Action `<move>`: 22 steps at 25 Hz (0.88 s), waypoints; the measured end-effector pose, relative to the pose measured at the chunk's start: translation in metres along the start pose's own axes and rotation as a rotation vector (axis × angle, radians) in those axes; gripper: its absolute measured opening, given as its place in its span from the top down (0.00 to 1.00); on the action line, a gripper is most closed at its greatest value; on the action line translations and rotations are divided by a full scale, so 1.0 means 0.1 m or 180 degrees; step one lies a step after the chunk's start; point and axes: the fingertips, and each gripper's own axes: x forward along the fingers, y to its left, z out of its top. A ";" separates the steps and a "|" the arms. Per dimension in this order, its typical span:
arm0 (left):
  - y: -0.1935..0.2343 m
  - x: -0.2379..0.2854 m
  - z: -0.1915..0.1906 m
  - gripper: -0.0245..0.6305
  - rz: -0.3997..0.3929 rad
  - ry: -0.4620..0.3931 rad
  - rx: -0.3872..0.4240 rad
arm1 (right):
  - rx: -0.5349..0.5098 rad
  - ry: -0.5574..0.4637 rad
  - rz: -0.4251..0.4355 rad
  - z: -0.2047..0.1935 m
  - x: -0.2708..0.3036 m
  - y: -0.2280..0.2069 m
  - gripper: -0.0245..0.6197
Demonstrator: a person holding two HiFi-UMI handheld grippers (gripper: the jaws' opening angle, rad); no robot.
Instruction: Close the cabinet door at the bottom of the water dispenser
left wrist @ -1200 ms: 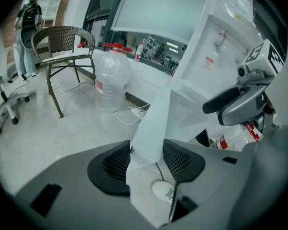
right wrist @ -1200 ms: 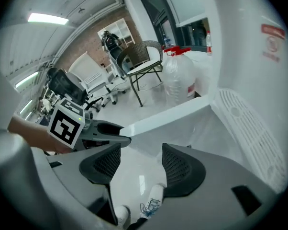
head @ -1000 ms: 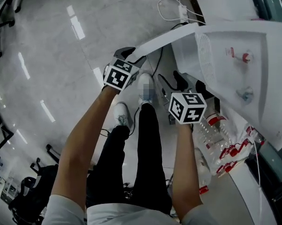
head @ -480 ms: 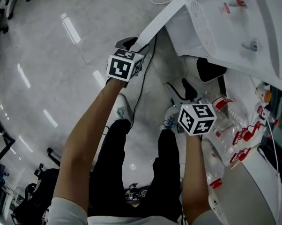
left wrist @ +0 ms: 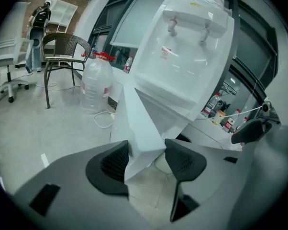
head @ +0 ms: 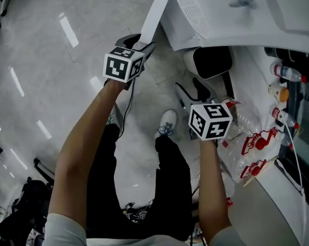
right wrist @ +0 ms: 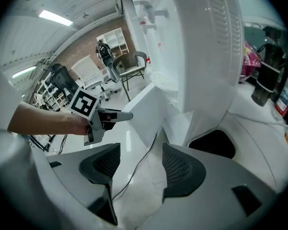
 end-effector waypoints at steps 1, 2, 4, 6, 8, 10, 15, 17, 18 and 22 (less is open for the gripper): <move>-0.08 0.04 -0.01 0.58 0.0015 -0.0004 0.0009 | -0.0003 -0.0004 -0.0030 -0.03 -0.06 -0.10 0.50; -0.17 0.09 -0.03 0.58 0.0025 -0.0003 0.0030 | 0.0003 -0.0019 -0.0060 -0.05 -0.12 -0.18 0.50; -0.36 0.18 -0.07 0.58 0.0012 0.0030 0.0097 | 0.0006 -0.0065 -0.0099 -0.08 -0.22 -0.32 0.50; -0.56 0.28 -0.09 0.59 -0.0053 0.0119 0.0203 | -0.0019 -0.0126 -0.0125 -0.07 -0.31 -0.42 0.50; -0.74 0.38 -0.08 0.61 -0.0128 0.0226 0.0342 | -0.0032 -0.0195 -0.0156 -0.05 -0.40 -0.51 0.50; -0.86 0.49 -0.07 0.64 -0.0145 0.0277 0.0420 | -0.0013 -0.0249 -0.0179 -0.07 -0.48 -0.59 0.50; -1.09 0.81 -0.03 0.67 -0.0104 0.0303 0.0465 | 0.0082 -0.0282 -0.0207 -0.28 -0.70 -0.84 0.50; -1.20 0.90 0.01 0.70 -0.0084 0.0376 0.0600 | 0.0157 -0.0329 -0.0234 -0.36 -0.79 -0.92 0.50; -1.24 0.95 0.03 0.70 -0.0068 0.0410 0.0698 | 0.0199 -0.0351 -0.0250 -0.40 -0.82 -0.96 0.50; -1.38 1.16 0.06 0.71 -0.0051 0.0452 0.0867 | 0.0294 -0.0373 -0.0317 -0.61 -0.96 -1.11 0.50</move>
